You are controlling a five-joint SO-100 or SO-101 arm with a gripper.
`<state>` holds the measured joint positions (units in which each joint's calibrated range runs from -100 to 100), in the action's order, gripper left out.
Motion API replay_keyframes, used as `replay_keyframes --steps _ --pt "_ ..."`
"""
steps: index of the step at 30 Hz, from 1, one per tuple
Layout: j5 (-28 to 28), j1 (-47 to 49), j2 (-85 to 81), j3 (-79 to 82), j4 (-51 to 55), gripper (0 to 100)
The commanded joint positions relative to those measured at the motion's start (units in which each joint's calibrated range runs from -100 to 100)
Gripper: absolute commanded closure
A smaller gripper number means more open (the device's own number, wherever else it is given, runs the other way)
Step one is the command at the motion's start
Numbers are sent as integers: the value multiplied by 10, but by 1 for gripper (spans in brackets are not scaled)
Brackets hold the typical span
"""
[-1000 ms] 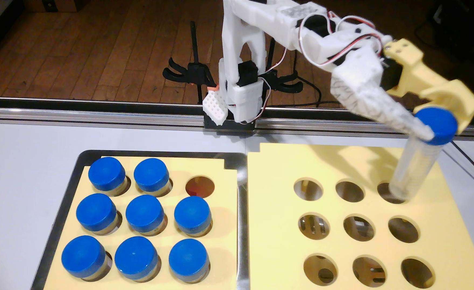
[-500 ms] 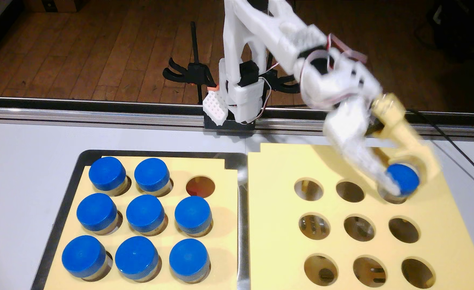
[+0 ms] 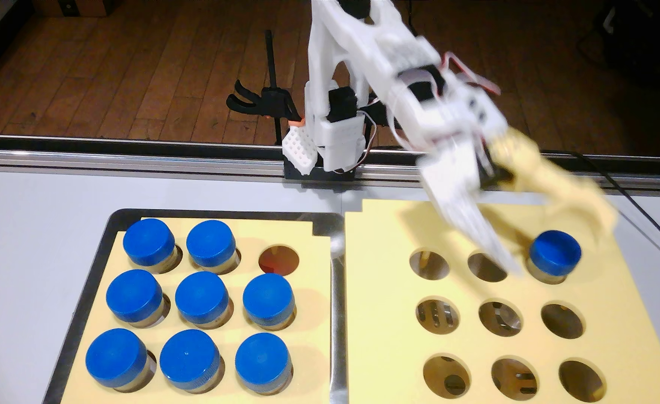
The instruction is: Move the test tubes
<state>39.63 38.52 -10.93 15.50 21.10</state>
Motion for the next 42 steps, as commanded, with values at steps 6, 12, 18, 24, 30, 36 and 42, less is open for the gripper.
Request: replay_keyframes --steps 6,12,18,24,30,36,42 --pt "38 -260 -264 77 -7 67" --pt "57 -424 -457 414 -13 67" --pt "64 -442 -516 526 -14 67" --pt "93 -441 -380 468 -57 67" --pt "109 -440 -274 392 -113 67" --pt "109 -440 -225 354 -113 67" --pt "109 -408 -179 320 -113 78"
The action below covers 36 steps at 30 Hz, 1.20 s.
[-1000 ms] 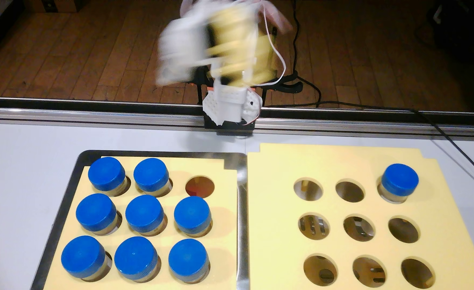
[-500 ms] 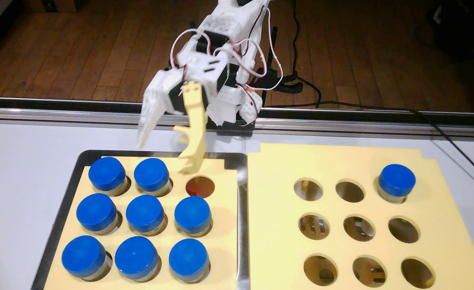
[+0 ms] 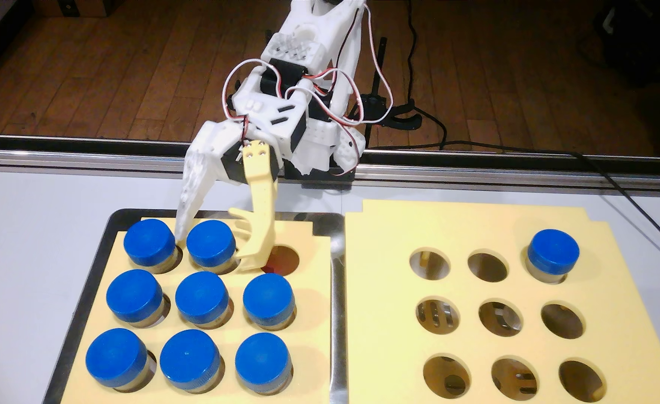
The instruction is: Move the test tubes
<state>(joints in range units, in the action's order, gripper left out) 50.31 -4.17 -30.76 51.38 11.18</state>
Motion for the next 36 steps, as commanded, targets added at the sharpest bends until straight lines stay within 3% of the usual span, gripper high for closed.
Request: replay_keyframes --steps 1,5,12,18,25,36 --pt "0 23 24 -41 -14 81" --pt "-1 29 28 -44 -13 88" --pt "-1 24 27 -144 9 91" --pt "4 -7 26 -404 307 91" --pt "-2 2 -23 -557 331 90" --pt "-42 253 -43 -462 314 90"
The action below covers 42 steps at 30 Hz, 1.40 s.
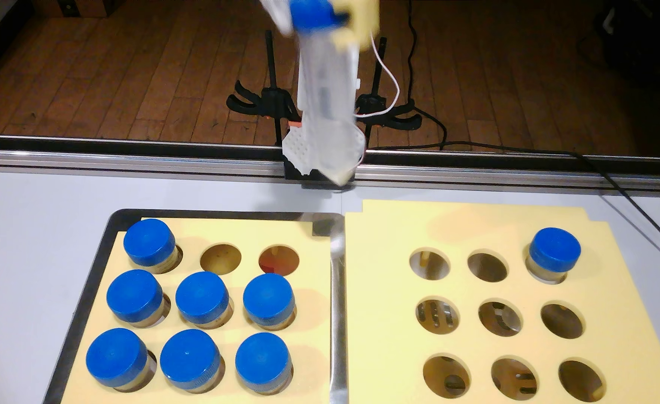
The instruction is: Move the test tubes
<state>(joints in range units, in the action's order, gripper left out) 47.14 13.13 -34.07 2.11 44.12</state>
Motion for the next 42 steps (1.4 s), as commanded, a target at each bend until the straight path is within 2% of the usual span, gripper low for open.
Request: replay_keyframes --steps 1,2,8,11,16,20,24,28,35,37,39,42 --pt "-11 95 -7 42 -36 90" --pt "-11 122 -6 72 -91 90" --pt "-12 200 -5 164 -238 90" --pt "-33 227 3 172 -245 90" --pt "-33 254 65 172 -245 90" --pt "-27 257 103 174 -245 90" --pt "10 250 114 175 -245 91" --pt "14 246 117 187 -239 91" --pt "7 267 118 278 -238 90" --pt "-30 268 118 312 -237 90" --pt "-49 268 113 333 -237 87" --pt "-61 270 117 342 -237 75"
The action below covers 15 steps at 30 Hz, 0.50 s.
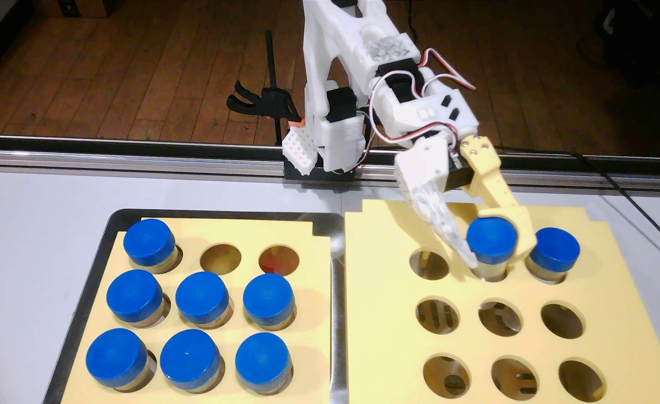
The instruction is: Move the test tubes
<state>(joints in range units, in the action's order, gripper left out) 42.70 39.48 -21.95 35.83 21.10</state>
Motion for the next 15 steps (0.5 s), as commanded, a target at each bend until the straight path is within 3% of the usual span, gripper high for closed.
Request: replay_keyframes --steps 1,8,15 --pt "-20 6 -3 2 -7 74" --pt "-20 4 -5 -13 -15 73" --pt "12 -144 -25 -172 -15 69"
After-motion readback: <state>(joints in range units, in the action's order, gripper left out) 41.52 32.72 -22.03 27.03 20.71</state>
